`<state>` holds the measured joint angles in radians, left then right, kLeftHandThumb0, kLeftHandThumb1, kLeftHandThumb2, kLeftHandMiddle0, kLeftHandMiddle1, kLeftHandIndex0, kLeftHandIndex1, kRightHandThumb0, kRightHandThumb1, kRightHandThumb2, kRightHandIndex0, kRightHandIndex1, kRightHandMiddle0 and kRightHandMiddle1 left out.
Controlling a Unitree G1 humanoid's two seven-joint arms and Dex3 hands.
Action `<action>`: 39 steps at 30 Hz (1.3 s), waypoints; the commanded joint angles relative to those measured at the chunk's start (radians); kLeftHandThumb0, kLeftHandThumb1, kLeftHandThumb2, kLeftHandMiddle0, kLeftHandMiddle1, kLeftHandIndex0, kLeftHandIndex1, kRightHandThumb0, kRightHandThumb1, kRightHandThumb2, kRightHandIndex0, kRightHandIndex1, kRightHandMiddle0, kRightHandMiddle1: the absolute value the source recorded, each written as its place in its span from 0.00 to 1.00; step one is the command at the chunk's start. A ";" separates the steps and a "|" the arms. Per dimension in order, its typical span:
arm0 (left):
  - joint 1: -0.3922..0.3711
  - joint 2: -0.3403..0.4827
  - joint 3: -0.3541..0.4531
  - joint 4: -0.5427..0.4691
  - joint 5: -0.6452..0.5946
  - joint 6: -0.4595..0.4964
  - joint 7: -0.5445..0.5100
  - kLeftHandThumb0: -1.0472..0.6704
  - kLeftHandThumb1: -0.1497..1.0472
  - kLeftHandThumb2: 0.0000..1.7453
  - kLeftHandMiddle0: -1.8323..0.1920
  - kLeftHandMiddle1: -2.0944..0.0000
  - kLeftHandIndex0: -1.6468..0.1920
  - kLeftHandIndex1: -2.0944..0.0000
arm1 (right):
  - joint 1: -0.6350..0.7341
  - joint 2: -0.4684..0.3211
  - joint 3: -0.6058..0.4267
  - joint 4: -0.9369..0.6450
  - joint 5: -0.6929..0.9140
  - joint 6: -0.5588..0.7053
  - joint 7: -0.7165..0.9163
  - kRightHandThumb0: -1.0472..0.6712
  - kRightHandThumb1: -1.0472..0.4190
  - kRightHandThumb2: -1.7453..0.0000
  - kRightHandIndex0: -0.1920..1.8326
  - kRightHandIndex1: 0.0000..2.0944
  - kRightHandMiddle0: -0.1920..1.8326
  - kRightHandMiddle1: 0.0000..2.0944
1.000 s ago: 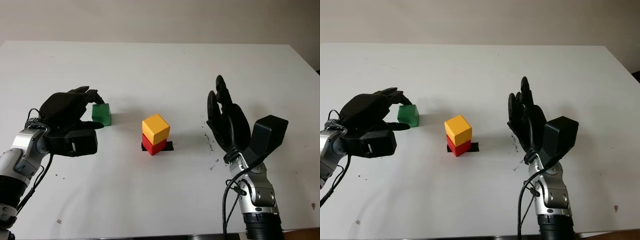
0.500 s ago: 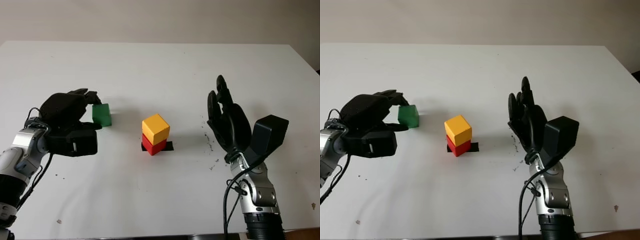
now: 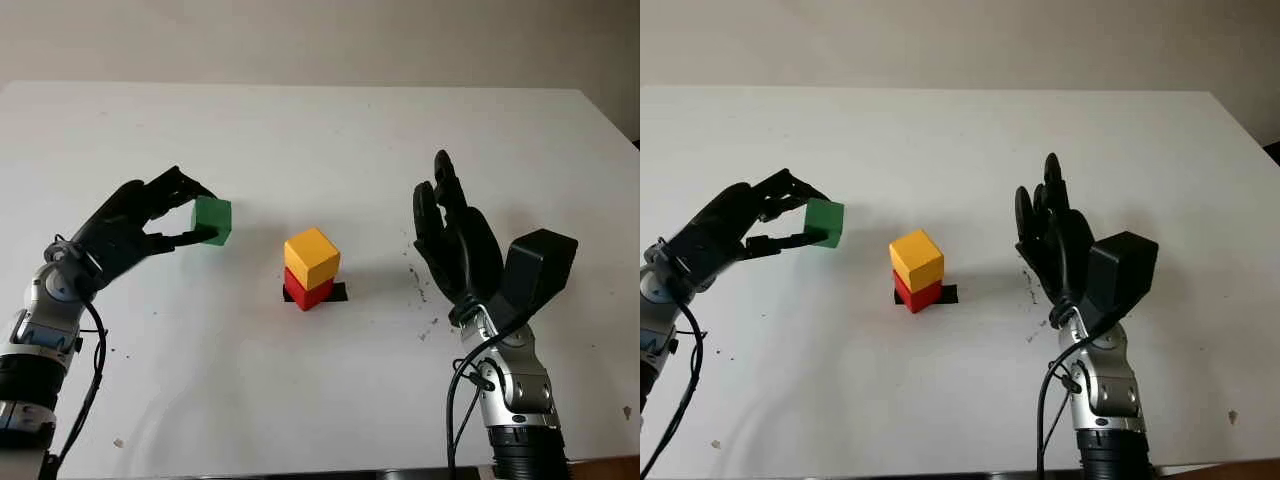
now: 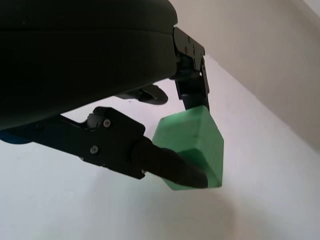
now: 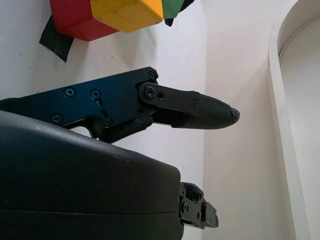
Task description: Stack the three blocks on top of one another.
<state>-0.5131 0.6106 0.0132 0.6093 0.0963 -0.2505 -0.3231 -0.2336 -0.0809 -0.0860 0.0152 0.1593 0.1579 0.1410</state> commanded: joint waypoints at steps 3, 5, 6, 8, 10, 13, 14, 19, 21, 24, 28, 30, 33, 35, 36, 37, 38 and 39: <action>-0.023 -0.011 0.026 0.011 -0.031 0.000 -0.017 0.35 1.00 0.05 0.67 0.96 0.67 0.39 | 0.006 -0.013 0.000 -0.021 -0.002 -0.003 0.008 0.27 0.00 0.68 0.00 0.00 0.00 0.00; -0.021 -0.014 0.029 0.009 -0.034 -0.001 -0.012 0.35 1.00 0.05 0.67 0.96 0.67 0.39 | 0.006 -0.014 0.002 -0.019 -0.008 -0.004 0.007 0.27 0.00 0.68 0.00 0.00 0.00 0.00; -0.019 -0.017 0.032 0.007 -0.037 0.000 -0.009 0.35 1.00 0.05 0.67 0.96 0.67 0.38 | 0.006 -0.014 0.002 -0.020 -0.010 -0.002 0.005 0.27 0.00 0.68 0.00 0.00 0.00 0.00; -0.016 -0.022 0.037 0.000 -0.039 -0.006 -0.001 0.35 1.00 0.05 0.67 0.97 0.68 0.37 | 0.005 -0.011 0.001 -0.022 -0.010 0.005 0.001 0.27 0.00 0.68 0.00 0.00 0.00 0.00; -0.008 -0.031 0.046 -0.021 -0.044 -0.011 0.007 0.36 1.00 0.05 0.67 0.97 0.69 0.36 | 0.004 -0.009 0.003 -0.026 -0.009 0.013 -0.001 0.27 0.00 0.68 0.00 0.00 0.00 0.00; 0.010 -0.055 0.072 -0.062 -0.082 -0.025 0.012 0.35 1.00 0.05 0.67 0.97 0.69 0.35 | 0.003 -0.007 0.005 -0.030 -0.007 0.019 0.001 0.28 0.00 0.68 0.00 0.00 0.00 0.00; 0.018 -0.064 0.081 -0.085 -0.095 -0.017 0.017 0.35 1.00 0.05 0.67 0.97 0.68 0.35 | 0.002 -0.006 0.005 -0.030 -0.006 0.021 0.001 0.28 0.00 0.68 0.00 0.00 0.00 0.00; 0.091 -0.128 0.116 -0.308 -0.153 0.101 0.072 0.33 1.00 0.04 0.67 0.97 0.66 0.35 | 0.000 -0.002 0.009 -0.037 -0.001 0.035 0.000 0.28 0.00 0.68 0.00 0.00 0.00 0.00; 0.122 -0.153 0.123 -0.402 -0.167 0.159 0.093 0.33 1.00 0.04 0.67 0.97 0.66 0.36 | -0.001 0.000 0.010 -0.039 0.000 0.041 -0.003 0.28 0.00 0.68 0.00 0.00 0.00 0.00; 0.163 -0.190 0.128 -0.537 -0.199 0.255 0.103 0.34 1.00 0.05 0.68 0.98 0.67 0.36 | -0.001 0.005 0.008 -0.036 0.007 0.041 -0.004 0.29 0.00 0.68 0.00 0.00 0.00 0.00; 0.203 -0.228 0.127 -0.705 -0.250 0.395 0.106 0.35 1.00 0.06 0.69 0.98 0.69 0.34 | 0.000 0.002 0.011 -0.035 0.004 0.036 -0.001 0.28 0.00 0.68 0.00 0.00 0.00 0.00; 0.208 -0.232 0.119 -0.753 -0.271 0.419 0.080 0.34 1.00 0.05 0.69 0.98 0.69 0.34 | 0.000 0.003 0.011 -0.036 0.006 0.039 -0.001 0.28 0.00 0.68 0.00 0.00 0.00 0.00; 0.206 -0.235 0.110 -0.785 -0.285 0.432 0.051 0.32 1.00 0.04 0.69 0.98 0.68 0.34 | -0.002 0.004 0.010 -0.032 0.010 0.037 0.002 0.28 0.00 0.68 0.00 0.00 0.00 0.00; 0.202 -0.235 0.102 -0.799 -0.291 0.441 0.031 0.31 1.00 0.04 0.69 0.98 0.69 0.34 | -0.002 0.004 0.011 -0.026 0.010 0.029 0.007 0.28 0.00 0.68 0.00 0.00 0.00 0.00; 0.200 -0.236 0.096 -0.802 -0.289 0.435 0.022 0.31 1.00 0.05 0.69 0.98 0.70 0.34 | -0.002 0.004 0.012 -0.024 0.007 0.024 0.008 0.28 0.00 0.68 0.00 0.00 0.00 0.00; 0.198 -0.239 0.090 -0.804 -0.289 0.430 0.014 0.31 1.00 0.05 0.69 0.98 0.70 0.33 | -0.002 0.004 0.013 -0.024 0.005 0.022 0.008 0.28 0.00 0.68 0.00 0.00 0.00 0.00; 0.197 -0.246 0.087 -0.808 -0.293 0.428 0.010 0.32 1.00 0.05 0.69 0.97 0.71 0.31 | -0.002 0.005 0.013 -0.026 0.005 0.027 0.007 0.28 0.00 0.68 0.00 0.00 0.00 0.00; 0.198 -0.252 0.081 -0.814 -0.289 0.425 0.011 0.32 1.00 0.05 0.69 0.97 0.71 0.30 | -0.002 0.005 0.014 -0.027 0.004 0.030 0.006 0.28 0.00 0.68 0.00 0.00 0.00 0.00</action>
<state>-0.3069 0.3693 0.1025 -0.1766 -0.1905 0.1867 -0.3086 -0.2328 -0.0754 -0.0744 -0.0048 0.1629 0.1931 0.1467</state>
